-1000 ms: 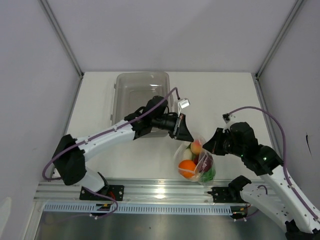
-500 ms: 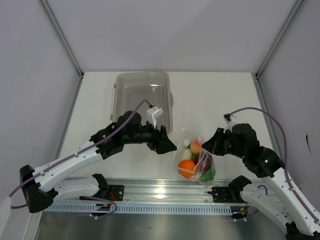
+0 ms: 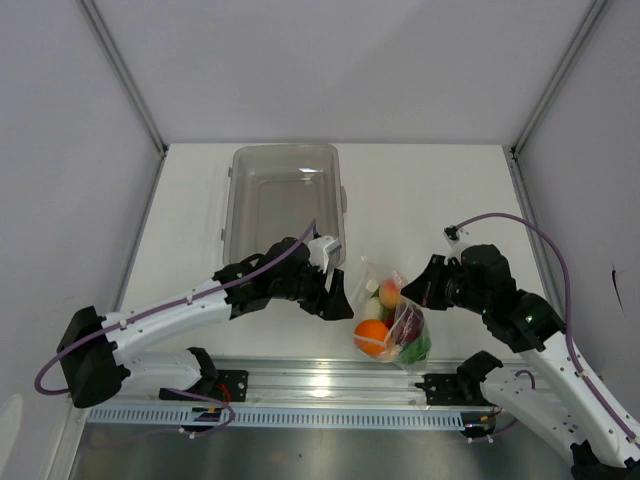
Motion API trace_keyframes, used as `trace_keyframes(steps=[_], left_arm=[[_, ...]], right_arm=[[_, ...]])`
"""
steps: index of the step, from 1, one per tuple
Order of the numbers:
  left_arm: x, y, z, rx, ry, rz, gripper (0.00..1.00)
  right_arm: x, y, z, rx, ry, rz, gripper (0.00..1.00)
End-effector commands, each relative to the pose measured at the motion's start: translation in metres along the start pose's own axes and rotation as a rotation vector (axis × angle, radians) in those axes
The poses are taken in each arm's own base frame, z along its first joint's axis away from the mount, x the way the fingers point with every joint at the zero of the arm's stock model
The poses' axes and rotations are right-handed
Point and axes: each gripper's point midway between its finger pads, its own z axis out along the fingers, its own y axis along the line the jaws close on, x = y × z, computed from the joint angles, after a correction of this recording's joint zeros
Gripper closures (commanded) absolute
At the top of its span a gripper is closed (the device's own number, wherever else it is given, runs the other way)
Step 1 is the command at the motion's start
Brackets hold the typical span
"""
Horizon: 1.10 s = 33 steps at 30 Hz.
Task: Place the food in the zip-top bag and seal the zipper
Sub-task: Adjust the zipper food storage bag at the center of the board.
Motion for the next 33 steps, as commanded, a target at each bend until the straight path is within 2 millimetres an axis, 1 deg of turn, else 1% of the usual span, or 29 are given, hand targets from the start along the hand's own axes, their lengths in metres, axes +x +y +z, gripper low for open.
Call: trace_keyframes(steps=[1, 4, 6, 7, 8, 9, 10, 11, 12, 13, 16, 17, 19, 20, 21, 22, 23, 25, 26, 27, 28, 30, 31, 33], left_arm=[[-0.017, -0.023, 0.006, 0.082, -0.033, 0.006, 0.3], [-0.022, -0.028, 0.013, 0.099, -0.012, 0.014, 0.32], [-0.025, -0.034, 0.02, 0.12, 0.012, 0.024, 0.39], [-0.025, -0.036, 0.022, 0.129, 0.023, 0.031, 0.45], [-0.028, -0.039, 0.022, 0.135, 0.027, 0.035, 0.55], [-0.029, -0.039, 0.024, 0.136, 0.033, 0.042, 0.6], [-0.036, -0.044, 0.026, 0.147, 0.035, 0.049, 0.67], [-0.035, -0.041, 0.026, 0.14, 0.052, 0.046, 0.87], [-0.037, -0.04, 0.027, 0.136, 0.057, 0.054, 0.97], [-0.043, -0.043, 0.026, 0.137, 0.048, 0.06, 0.99], [-0.052, -0.033, 0.021, 0.113, 0.038, 0.066, 0.99], [-0.06, -0.025, 0.018, 0.098, 0.023, 0.06, 0.99], [-0.064, -0.016, 0.012, 0.073, 0.031, 0.067, 0.99], [-0.077, -0.011, 0.007, 0.059, 0.009, 0.071, 0.99], [-0.077, -0.006, 0.005, 0.041, 0.019, 0.088, 1.0], [-0.083, 0.001, 0.002, 0.024, 0.013, 0.09, 0.99], [-0.095, -0.001, 0.001, 0.029, 0.003, 0.123, 0.99], [-0.098, 0.01, -0.001, 0.004, 0.028, 0.122, 0.99], [-0.108, 0.009, 0.0, 0.01, 0.027, 0.15, 0.99], [-0.109, 0.014, 0.001, 0.002, 0.043, 0.152, 0.99], [-0.11, 0.016, 0.0, -0.006, 0.058, 0.152, 0.99], [-0.115, 0.026, 0.004, -0.016, 0.072, 0.161, 0.99], [-0.118, 0.033, 0.004, -0.024, 0.072, 0.154, 0.99], [-0.118, 0.032, 0.006, 0.014, 0.085, 0.166, 0.99]], right_arm=[[-0.014, 0.016, -0.007, -0.051, -0.043, -0.02, 1.0], [-0.014, 0.016, -0.007, -0.049, -0.041, -0.025, 1.0], [-0.015, 0.018, -0.007, -0.054, -0.042, -0.03, 1.0], [-0.016, 0.019, -0.007, -0.059, -0.042, -0.033, 1.0], [-0.018, 0.021, -0.006, -0.062, -0.04, -0.032, 1.0], [-0.017, 0.024, -0.006, -0.072, -0.031, -0.034, 1.0], [-0.019, 0.026, -0.006, -0.083, -0.03, -0.042, 1.0], [-0.021, 0.029, -0.004, -0.089, -0.028, -0.046, 1.0], [-0.022, 0.032, -0.004, -0.098, -0.024, -0.048, 1.0], [-0.024, 0.035, -0.003, -0.109, -0.027, -0.056, 1.0], [-0.028, 0.042, 0.002, -0.131, -0.015, -0.066, 1.0], [-0.029, 0.045, 0.003, -0.141, -0.011, -0.069, 1.0], [-0.03, 0.051, 0.01, -0.168, 0.006, -0.07, 1.0], [-0.03, 0.054, 0.012, -0.177, 0.012, -0.068, 1.0], [-0.029, 0.055, 0.017, -0.182, 0.026, -0.067, 1.0], [-0.03, 0.061, 0.019, -0.204, 0.028, -0.065, 1.0], [-0.031, 0.064, 0.021, -0.214, 0.029, -0.065, 1.0], [-0.03, 0.072, 0.029, -0.24, 0.044, -0.068, 1.0], [-0.03, 0.075, 0.032, -0.247, 0.05, -0.061, 1.0], [-0.031, 0.08, 0.035, -0.261, 0.049, -0.066, 1.0], [-0.028, 0.084, 0.04, -0.267, 0.067, -0.07, 1.0], [-0.03, 0.089, 0.047, -0.274, 0.064, -0.076, 1.0], [-0.028, 0.09, 0.053, -0.269, 0.077, -0.077, 1.0], [-0.031, 0.095, 0.06, -0.281, 0.075, -0.08, 1.0]])
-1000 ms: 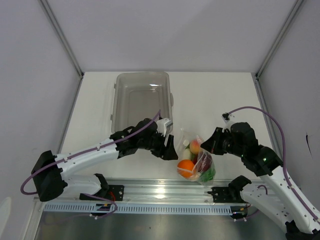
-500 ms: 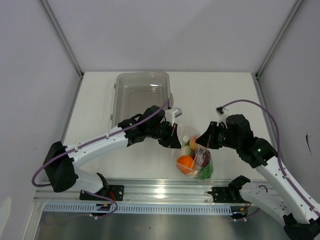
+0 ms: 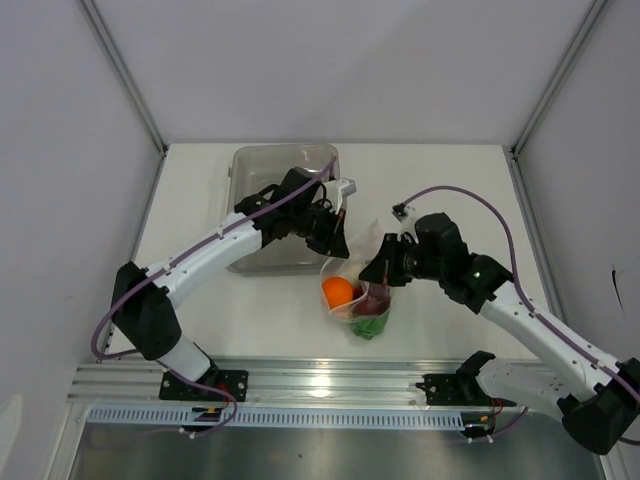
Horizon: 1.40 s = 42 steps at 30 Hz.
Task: Place the food in the zip-top bag and seal the zipper
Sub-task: Adjust the zipper food storage bag at the center of the board, then zip the zipper food storage bag at the center of the board.
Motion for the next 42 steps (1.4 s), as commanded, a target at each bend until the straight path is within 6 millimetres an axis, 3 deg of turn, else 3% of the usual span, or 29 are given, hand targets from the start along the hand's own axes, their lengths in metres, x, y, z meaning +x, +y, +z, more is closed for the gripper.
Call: trace_keyframes(steps=[1, 7, 15, 20, 21, 24, 25, 28, 39, 42], left_arm=[[-0.006, 0.0, -0.003, 0.061, 0.018, 0.065, 0.99], [-0.013, -0.009, 0.0, 0.141, -0.002, 0.104, 0.99], [-0.012, -0.031, -0.006, 0.277, -0.035, 0.115, 0.99], [-0.001, -0.027, -0.002, 0.289, -0.019, 0.078, 1.0], [0.0, -0.025, 0.0, 0.285, -0.015, 0.073, 0.99], [0.0, -0.02, 0.001, 0.27, -0.016, 0.058, 0.99], [0.0, -0.019, 0.001, 0.269, -0.015, 0.058, 1.0], [-0.003, -0.015, 0.002, 0.266, -0.016, 0.065, 0.99], [-0.011, -0.003, 0.004, 0.258, -0.02, 0.09, 0.99], [-0.016, -0.003, 0.004, 0.263, -0.034, 0.116, 0.97]], right_arm=[[-0.026, 0.029, 0.007, -0.092, -0.065, -0.035, 1.0], [-0.04, 0.024, 0.029, -0.05, -0.063, -0.067, 1.0], [-0.046, 0.009, 0.034, 0.021, -0.091, -0.084, 1.0], [-0.042, 0.004, 0.037, 0.031, -0.093, -0.068, 0.99], [-0.04, 0.002, 0.038, 0.034, -0.086, -0.068, 0.96], [-0.038, 0.002, 0.035, 0.033, -0.078, -0.085, 0.74], [-0.039, 0.003, 0.033, 0.033, -0.083, -0.092, 0.62], [-0.043, 0.0, 0.023, 0.057, -0.095, -0.138, 0.42], [-0.092, -0.03, -0.025, 0.14, -0.224, -0.167, 0.29], [-0.105, -0.042, -0.026, 0.158, -0.246, -0.177, 0.28]])
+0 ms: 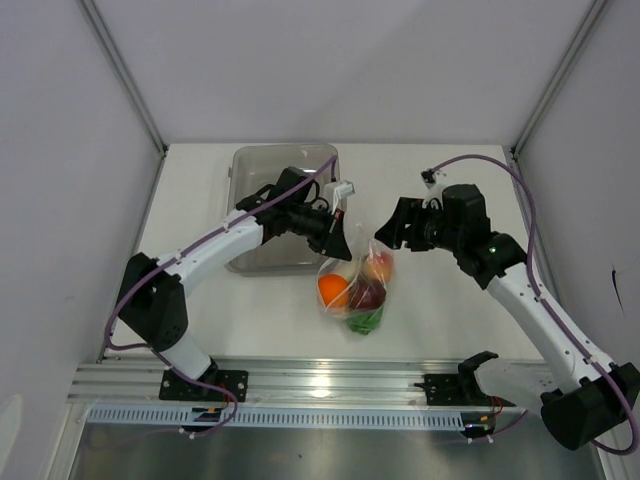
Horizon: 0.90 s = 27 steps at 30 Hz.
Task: Place the food in the zip-top bag and seal the zipper
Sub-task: Zip the zipper food storage bag at the center of the board.
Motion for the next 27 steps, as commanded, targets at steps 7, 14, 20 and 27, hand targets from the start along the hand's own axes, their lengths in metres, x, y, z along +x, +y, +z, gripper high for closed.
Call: trace_keyframes(steps=[7, 14, 20, 27], left_arm=[[-0.044, -0.022, -0.004, 0.11, -0.076, 0.133, 0.94], [-0.062, -0.034, 0.001, 0.212, -0.085, 0.151, 0.92], [-0.062, -0.03, 0.009, 0.24, -0.07, 0.127, 0.92], [-0.064, -0.035, 0.01, 0.275, -0.062, 0.118, 0.94]], right_arm=[[-0.036, -0.04, 0.014, 0.01, -0.067, -0.084, 0.3], [-0.033, -0.063, 0.018, -0.11, -0.057, -0.066, 0.31], [-0.019, -0.043, 0.021, -0.317, -0.041, -0.079, 0.3], [-0.011, -0.033, 0.024, -0.428, -0.051, -0.083, 0.31]])
